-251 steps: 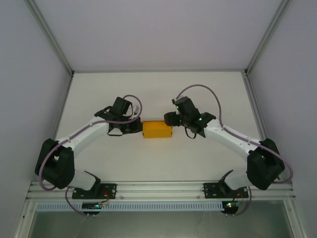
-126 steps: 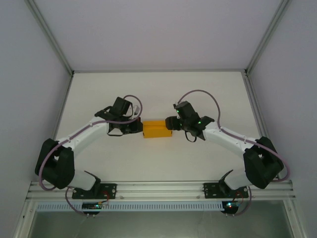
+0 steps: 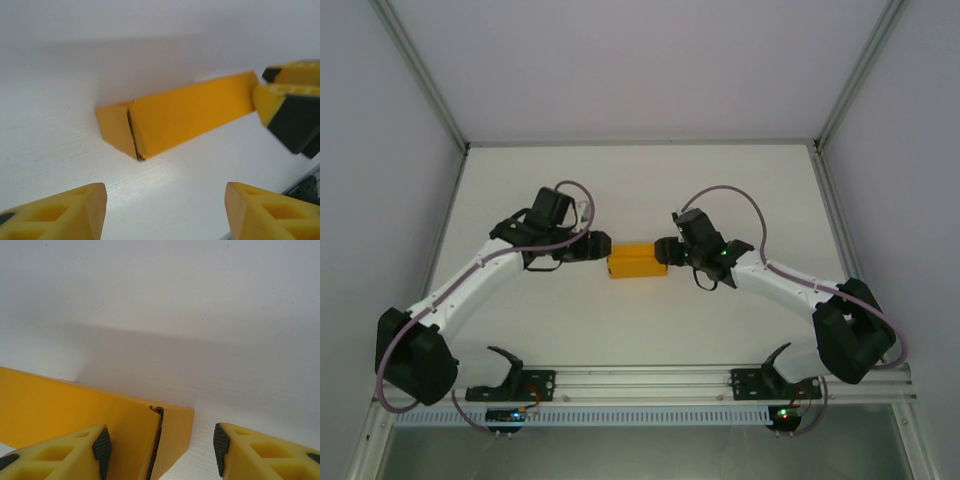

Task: Assemble paper box

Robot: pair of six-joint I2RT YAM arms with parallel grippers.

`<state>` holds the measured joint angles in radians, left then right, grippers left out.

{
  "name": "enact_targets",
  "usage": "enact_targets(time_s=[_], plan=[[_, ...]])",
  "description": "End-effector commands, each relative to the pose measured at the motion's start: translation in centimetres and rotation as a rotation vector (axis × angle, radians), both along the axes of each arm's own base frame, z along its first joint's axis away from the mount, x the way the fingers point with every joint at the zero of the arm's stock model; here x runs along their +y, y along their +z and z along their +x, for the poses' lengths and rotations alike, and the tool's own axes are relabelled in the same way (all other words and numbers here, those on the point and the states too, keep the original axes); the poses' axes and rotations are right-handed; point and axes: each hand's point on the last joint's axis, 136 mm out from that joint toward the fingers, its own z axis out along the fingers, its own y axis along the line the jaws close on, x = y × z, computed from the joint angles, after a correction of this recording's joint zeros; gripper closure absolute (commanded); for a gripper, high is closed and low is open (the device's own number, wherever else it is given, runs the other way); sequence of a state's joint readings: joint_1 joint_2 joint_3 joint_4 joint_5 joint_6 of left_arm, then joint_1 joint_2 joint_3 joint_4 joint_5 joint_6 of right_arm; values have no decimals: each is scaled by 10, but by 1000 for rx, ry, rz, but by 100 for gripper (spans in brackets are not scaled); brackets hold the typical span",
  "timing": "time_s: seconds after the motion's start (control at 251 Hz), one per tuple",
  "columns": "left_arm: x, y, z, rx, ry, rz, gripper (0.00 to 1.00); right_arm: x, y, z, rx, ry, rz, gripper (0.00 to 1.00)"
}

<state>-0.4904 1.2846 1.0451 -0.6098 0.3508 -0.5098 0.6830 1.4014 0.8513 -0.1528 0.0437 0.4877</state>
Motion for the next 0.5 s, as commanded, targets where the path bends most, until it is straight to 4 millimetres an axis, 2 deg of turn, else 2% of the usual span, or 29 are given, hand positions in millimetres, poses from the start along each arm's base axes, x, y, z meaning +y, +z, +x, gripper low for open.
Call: enact_targets(time_s=[0.0,0.1,0.196,0.343,0.495], plan=[[-1,-4,14,27,38,-35,36,-14,-35,-25,123,2,-72,41],[-16,-15,23,52,11,-101,39,-14,-36,-26,133,4,-67,41],[-23,-32,24,99,-10,-123,42,-14,-38,-27,139,2,-62,41],[-25,-62,19,175,-8,-151,47,-14,-48,-29,171,0,0,43],[-19,-98,8,245,28,-152,61,-12,-65,-38,232,4,85,48]])
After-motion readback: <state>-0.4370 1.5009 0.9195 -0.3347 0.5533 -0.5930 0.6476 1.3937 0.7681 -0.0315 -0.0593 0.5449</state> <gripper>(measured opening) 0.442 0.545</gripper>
